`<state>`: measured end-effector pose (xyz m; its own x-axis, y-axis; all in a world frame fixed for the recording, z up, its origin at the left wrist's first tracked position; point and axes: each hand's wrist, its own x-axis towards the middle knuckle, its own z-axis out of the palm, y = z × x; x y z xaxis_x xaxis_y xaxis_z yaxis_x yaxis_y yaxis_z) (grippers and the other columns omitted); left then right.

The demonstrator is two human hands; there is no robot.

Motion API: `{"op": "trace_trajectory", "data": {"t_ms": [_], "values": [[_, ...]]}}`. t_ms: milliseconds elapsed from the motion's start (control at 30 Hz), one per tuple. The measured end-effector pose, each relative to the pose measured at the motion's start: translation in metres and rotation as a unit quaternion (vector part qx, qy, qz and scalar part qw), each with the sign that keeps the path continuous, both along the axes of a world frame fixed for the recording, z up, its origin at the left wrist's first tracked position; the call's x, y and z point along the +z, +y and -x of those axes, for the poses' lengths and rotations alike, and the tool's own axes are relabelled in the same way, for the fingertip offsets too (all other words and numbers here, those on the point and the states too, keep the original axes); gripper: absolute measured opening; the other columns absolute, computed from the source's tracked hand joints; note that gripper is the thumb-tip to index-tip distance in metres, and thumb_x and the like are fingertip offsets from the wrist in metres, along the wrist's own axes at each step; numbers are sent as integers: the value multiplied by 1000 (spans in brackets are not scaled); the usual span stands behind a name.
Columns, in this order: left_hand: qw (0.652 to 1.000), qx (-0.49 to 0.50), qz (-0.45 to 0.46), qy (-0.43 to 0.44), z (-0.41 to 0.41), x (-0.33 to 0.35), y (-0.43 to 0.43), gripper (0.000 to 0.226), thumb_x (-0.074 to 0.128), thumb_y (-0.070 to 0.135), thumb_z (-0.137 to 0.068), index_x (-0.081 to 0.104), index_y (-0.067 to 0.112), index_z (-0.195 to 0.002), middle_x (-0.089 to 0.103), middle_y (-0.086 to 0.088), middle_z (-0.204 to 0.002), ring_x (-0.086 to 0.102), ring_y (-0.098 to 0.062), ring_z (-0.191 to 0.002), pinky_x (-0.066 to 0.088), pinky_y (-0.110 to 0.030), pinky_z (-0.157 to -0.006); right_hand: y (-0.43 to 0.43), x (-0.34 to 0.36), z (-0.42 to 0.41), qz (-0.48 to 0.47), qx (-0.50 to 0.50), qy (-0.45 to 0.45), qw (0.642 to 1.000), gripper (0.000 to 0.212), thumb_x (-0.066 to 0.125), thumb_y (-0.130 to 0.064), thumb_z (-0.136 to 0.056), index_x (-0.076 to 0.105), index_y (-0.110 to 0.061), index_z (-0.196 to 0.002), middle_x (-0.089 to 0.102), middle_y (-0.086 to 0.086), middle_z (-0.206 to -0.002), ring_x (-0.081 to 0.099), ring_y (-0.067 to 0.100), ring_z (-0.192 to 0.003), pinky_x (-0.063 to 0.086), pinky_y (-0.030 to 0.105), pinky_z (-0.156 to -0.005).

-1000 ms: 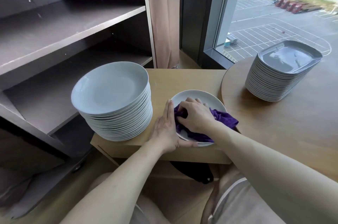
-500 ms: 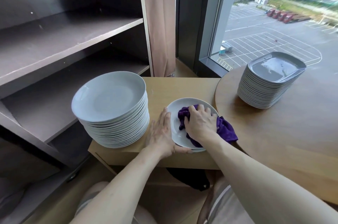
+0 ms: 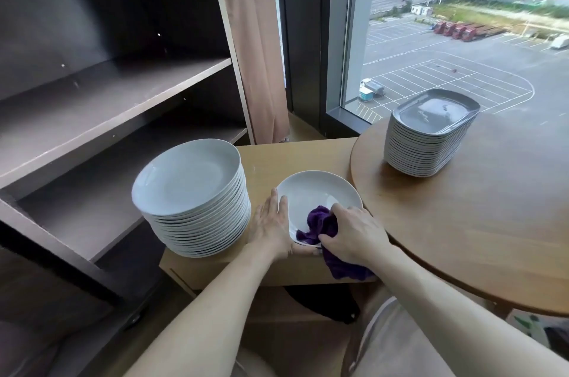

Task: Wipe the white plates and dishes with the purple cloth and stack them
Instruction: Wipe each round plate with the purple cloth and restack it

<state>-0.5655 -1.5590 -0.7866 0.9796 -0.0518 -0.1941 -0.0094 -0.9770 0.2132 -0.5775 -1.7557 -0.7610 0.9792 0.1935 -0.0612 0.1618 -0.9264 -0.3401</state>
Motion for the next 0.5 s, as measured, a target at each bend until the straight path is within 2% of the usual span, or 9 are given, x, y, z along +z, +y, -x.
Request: {"op": "trace_trajectory", "data": {"t_ms": [133, 267, 333, 400, 500], "values": [[1000, 2, -11, -4, 2, 1, -1, 157, 52, 107, -44, -2, 19, -162, -21, -7, -169, -8, -22, -158, -2, -38, -126, -13, -9, 19, -64, -1, -24, 998, 43, 63, -47, -82, 51, -25, -117, 56, -3, -106, 51, 26, -103, 46, 43, -90], [1000, 7, 5, 3, 2, 5, 0, 145, 66, 96, -49, 9, 24, -161, -16, -5, -171, 19, -31, -153, 25, -42, -122, -22, -15, 25, -130, -12, -44, 990, 40, 67, -40, -81, 55, -26, -116, 55, -5, -100, 52, 24, -97, 48, 41, -85], [999, 0, 33, 11, 3, 8, 0, 134, 77, 84, -56, 15, 26, -160, -11, -3, -171, 27, -31, -150, 33, -41, -117, -24, -13, 24, -143, -13, -38, 989, 41, 69, -39, -81, 57, -25, -117, 57, -4, -102, 53, 25, -97, 49, 41, -84], [999, -21, 25, -6, 7, 10, -1, 121, 76, 77, -62, 22, 28, -158, 2, 0, -172, 24, -29, -151, 30, -43, -119, -23, -11, 20, -152, -12, -31, 988, 43, 70, -40, -80, 59, -23, -117, 59, -1, -104, 53, 26, -99, 49, 41, -84], [989, -86, -67, -97, 14, 16, -6, 95, 58, 82, -71, 44, 27, -147, 32, 0, -163, 18, -30, -152, 19, -47, -122, -24, -7, 15, -164, -14, -23, 986, 42, 70, -39, -78, 62, -20, -115, 62, 3, -104, 55, 28, -100, 50, 43, -86]]}}
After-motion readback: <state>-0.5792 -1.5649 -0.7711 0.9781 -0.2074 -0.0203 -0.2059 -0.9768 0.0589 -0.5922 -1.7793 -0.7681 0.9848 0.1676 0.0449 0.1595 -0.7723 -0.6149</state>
